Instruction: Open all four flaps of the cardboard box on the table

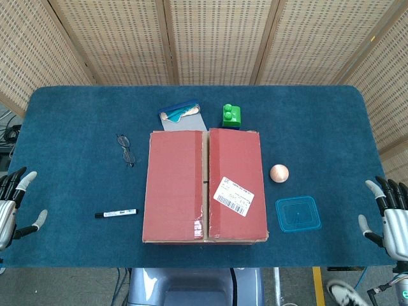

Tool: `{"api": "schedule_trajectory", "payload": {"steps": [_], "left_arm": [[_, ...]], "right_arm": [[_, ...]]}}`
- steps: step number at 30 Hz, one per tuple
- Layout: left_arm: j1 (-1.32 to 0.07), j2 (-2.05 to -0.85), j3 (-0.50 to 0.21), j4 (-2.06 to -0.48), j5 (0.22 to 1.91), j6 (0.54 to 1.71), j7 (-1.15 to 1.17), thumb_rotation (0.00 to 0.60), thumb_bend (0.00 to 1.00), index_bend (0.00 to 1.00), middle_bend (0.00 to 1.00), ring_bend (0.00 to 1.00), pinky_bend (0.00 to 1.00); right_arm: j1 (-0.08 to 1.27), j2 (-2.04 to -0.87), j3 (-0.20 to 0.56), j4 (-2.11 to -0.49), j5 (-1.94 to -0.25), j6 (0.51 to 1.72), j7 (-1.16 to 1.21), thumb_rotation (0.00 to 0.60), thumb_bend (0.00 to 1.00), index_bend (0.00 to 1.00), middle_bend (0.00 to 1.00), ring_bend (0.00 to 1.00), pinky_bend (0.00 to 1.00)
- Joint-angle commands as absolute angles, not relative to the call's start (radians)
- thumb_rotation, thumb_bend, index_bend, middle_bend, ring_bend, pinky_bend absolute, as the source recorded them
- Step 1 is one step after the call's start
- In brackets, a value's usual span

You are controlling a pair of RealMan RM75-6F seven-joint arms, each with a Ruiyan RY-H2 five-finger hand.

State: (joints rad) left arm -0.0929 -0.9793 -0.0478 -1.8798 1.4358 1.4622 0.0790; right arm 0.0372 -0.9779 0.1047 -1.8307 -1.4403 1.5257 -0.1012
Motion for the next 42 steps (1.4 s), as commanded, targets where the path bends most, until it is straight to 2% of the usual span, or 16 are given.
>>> {"api": "schedule_trajectory", "payload": {"steps": [1, 24, 34, 42], "left_arm": [[-0.095, -0.982, -0.048, -1.879, 1.430, 1.456, 0.082, 0.515, 0.37, 0.07, 0.00, 0.00, 0.00], [-0.108, -0.985, -0.062, -1.894, 1.403, 1.442, 0.119, 0.515, 0.37, 0.07, 0.00, 0.00, 0.00], [-0.110, -0.975, -0.060, -1.909, 1.398, 1.437, 0.136, 0.516, 0.37, 0.07, 0.00, 0.00, 0.00], [-0.125, -0.970, -0.055, -1.925, 1.397, 1.409, 0.160, 0.516, 0.37, 0.10, 0.00, 0.00, 0.00]], "right_arm": [[0.040, -0.976, 0.104, -1.832, -1.431, 1.516, -0.102, 0.600, 0.44, 0.13, 0.08, 0.00, 0.00], [0.051, -0.968, 0.112, -1.822, -1.425, 1.500, -0.059, 0.600, 0.45, 0.13, 0.08, 0.00, 0.00], [0.107, -0.936, 0.129, -1.828, -1.493, 1.451, 0.030, 0.600, 0.74, 0.13, 0.11, 0.00, 0.00], [0.225, -0.879, 0.163, -1.865, -1.616, 1.367, 0.202, 0.600, 0.79, 0.15, 0.15, 0.00, 0.00]]}}
